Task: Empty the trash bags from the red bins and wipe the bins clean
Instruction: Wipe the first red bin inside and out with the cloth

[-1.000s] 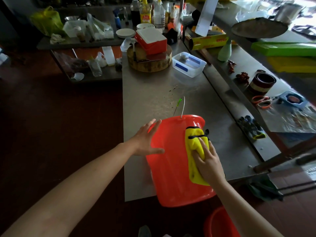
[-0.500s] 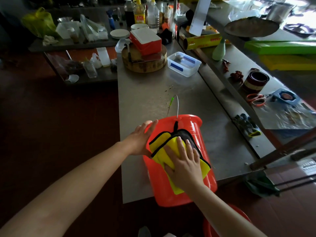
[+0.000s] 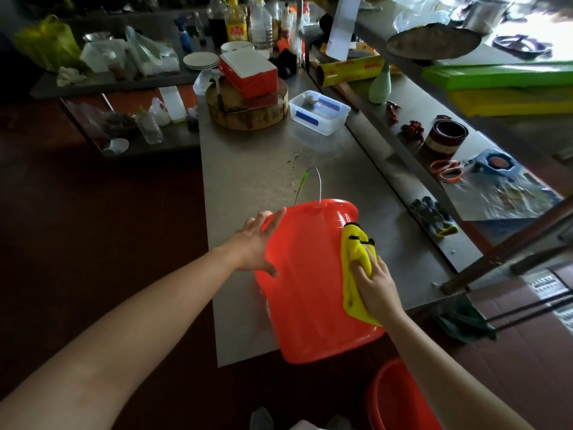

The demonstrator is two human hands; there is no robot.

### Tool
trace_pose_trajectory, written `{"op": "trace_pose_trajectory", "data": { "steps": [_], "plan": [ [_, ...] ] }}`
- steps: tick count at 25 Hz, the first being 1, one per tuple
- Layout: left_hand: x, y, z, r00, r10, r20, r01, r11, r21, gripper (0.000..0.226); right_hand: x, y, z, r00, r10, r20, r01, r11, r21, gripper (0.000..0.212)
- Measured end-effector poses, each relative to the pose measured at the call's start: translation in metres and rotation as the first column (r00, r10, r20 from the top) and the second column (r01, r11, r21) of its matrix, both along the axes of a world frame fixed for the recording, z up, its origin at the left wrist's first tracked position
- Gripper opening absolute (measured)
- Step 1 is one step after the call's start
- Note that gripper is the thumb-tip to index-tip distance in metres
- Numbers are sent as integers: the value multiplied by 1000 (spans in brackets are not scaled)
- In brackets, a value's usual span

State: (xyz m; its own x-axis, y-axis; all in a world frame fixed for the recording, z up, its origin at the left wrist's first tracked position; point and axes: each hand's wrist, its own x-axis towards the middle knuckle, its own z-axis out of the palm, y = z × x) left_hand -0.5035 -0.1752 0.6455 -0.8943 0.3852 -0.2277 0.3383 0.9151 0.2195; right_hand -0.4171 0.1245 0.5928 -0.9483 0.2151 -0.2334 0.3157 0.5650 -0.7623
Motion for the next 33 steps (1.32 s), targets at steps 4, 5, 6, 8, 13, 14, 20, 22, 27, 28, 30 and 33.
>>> {"op": "trace_pose_trajectory", "data": {
  "steps": [4,5,6,8,13,14,20,22,27,28,30,33],
  "plan": [
    [-7,13,6,1000,0,6,0,999,-50,158,16,-33,7,986,100,-131,-42,921,387,61],
    [-8,14,6,1000,-5,-1,5,998,-58,157,25,-46,6,967,191,-168,-76,847,526,62],
    [-9,15,5,1000,-10,-6,9,999,-53,155,35,-59,5,939,294,-179,-121,769,627,64],
    [-10,14,3,1000,-17,-20,17,999,-40,146,48,-78,0,865,480,-144,-230,635,738,66],
    [-9,9,-1,999,-23,-38,21,999,-41,142,47,-69,-6,832,524,-184,-245,644,725,64],
    [-8,11,1,999,-25,-30,23,999,-44,147,46,-60,-6,852,481,-204,-219,684,696,63],
    [-8,16,4,1000,6,3,-6,999,-49,158,29,18,-15,999,28,-28,-26,996,81,58],
    [-8,16,4,1000,6,4,-6,999,-49,158,30,28,-19,999,-28,16,28,999,-16,57],
    [-7,17,7,1000,23,21,-22,999,-45,158,55,-20,-6,995,64,-78,-26,911,411,64],
    [-7,16,6,999,24,23,-23,999,-36,158,64,-33,-4,980,157,-122,-68,840,538,64],
    [-6,12,4,1000,21,23,-21,1000,-23,158,79,-55,-3,928,336,-158,-147,723,675,65],
    [-4,8,2,999,28,21,-28,1000,-11,158,89,-71,-11,838,533,-113,-270,586,764,65]
  ]
}}
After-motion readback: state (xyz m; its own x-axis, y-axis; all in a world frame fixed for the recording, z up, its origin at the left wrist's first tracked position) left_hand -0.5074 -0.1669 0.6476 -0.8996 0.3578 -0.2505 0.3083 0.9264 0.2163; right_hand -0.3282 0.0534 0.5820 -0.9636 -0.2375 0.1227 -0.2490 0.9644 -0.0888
